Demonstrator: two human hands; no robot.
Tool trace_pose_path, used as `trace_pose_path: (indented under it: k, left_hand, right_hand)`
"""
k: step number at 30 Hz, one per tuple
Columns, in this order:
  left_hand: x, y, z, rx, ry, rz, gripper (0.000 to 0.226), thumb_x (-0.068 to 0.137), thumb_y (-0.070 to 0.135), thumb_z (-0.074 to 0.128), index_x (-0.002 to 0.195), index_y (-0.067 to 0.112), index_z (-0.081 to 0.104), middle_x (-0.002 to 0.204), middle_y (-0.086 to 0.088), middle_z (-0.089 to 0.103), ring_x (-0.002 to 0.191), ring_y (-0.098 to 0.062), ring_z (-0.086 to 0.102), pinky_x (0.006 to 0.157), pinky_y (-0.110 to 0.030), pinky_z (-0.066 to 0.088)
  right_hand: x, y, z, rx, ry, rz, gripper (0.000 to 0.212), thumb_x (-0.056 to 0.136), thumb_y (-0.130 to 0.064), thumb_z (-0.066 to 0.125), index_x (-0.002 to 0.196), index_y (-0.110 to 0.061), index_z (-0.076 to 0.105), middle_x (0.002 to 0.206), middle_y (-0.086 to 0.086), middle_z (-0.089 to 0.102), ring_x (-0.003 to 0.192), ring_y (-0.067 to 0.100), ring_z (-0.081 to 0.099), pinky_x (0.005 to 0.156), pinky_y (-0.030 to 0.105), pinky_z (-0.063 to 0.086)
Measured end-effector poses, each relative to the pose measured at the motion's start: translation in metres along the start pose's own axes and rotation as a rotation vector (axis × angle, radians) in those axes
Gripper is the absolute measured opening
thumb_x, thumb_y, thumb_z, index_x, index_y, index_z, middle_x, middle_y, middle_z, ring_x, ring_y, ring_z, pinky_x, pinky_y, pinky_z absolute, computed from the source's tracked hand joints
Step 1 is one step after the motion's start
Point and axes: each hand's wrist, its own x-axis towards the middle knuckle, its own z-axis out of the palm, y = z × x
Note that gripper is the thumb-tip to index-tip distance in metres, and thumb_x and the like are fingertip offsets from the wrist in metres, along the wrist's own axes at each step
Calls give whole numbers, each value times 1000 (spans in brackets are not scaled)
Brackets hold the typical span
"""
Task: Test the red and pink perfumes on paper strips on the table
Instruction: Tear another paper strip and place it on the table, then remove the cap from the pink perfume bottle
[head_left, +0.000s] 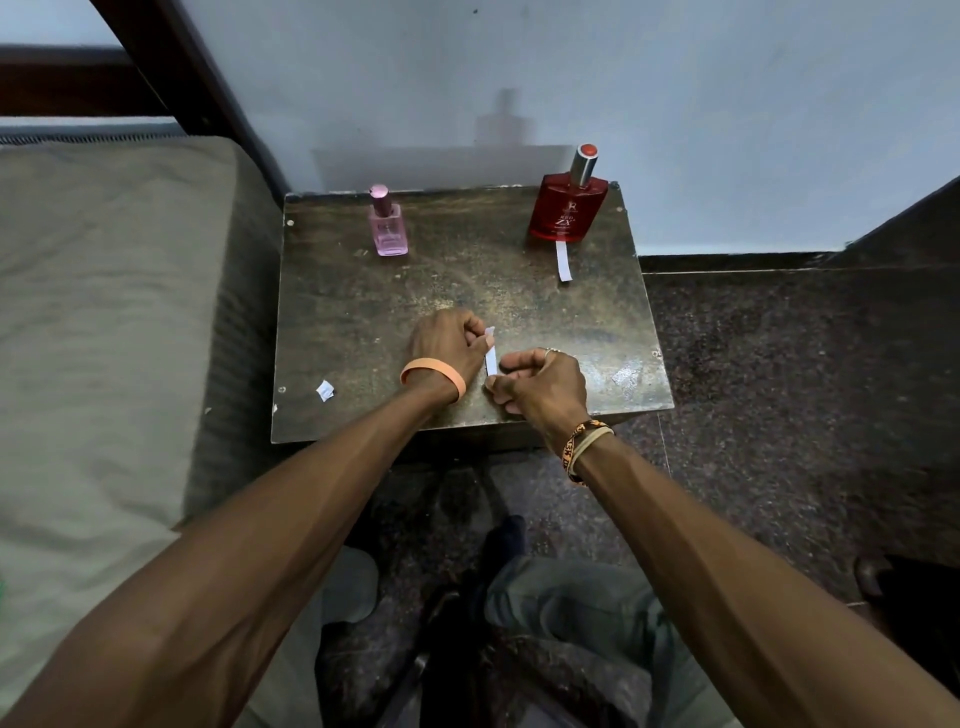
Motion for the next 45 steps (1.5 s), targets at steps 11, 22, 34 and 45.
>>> trace_pose_path:
  k: [11, 22, 34, 45]
  left_hand:
    - [1, -2, 1, -52, 17, -60, 17, 78, 30, 73, 89, 24, 61, 70, 13, 60, 75, -12, 62, 70, -27, 48]
    - [-1, -6, -6, -202, 7, -74, 16, 75, 27, 74, 85, 24, 61, 68, 12, 61, 68, -9, 62, 69, -30, 53]
    - [40, -40, -105, -437, 423, -196, 29, 82, 12, 67, 111, 10, 61, 96, 0, 63, 77, -4, 59, 72, -7, 48]
    - [87, -45, -104, -418, 139, -112, 45, 78, -9, 64, 121, 6, 63, 116, -7, 67, 102, -13, 62, 94, -22, 47]
  right_hand:
    - [1, -2, 5, -79, 57, -6, 23, 66, -5, 85, 82, -10, 69, 65, 8, 73, 53, 16, 68, 57, 34, 61]
    - [-7, -6, 1, -67, 44, -38, 21, 70, -14, 85, 82, -12, 68, 70, 8, 74, 54, 15, 67, 55, 29, 58]
    - [10, -92, 43, -316, 71, -502, 37, 85, -17, 72, 120, -14, 62, 93, -3, 67, 86, 13, 64, 82, 33, 56]
    - [66, -136, 111, -529, -122, -567, 63, 84, -6, 64, 144, -19, 47, 131, 7, 63, 119, 25, 59, 101, 37, 48]
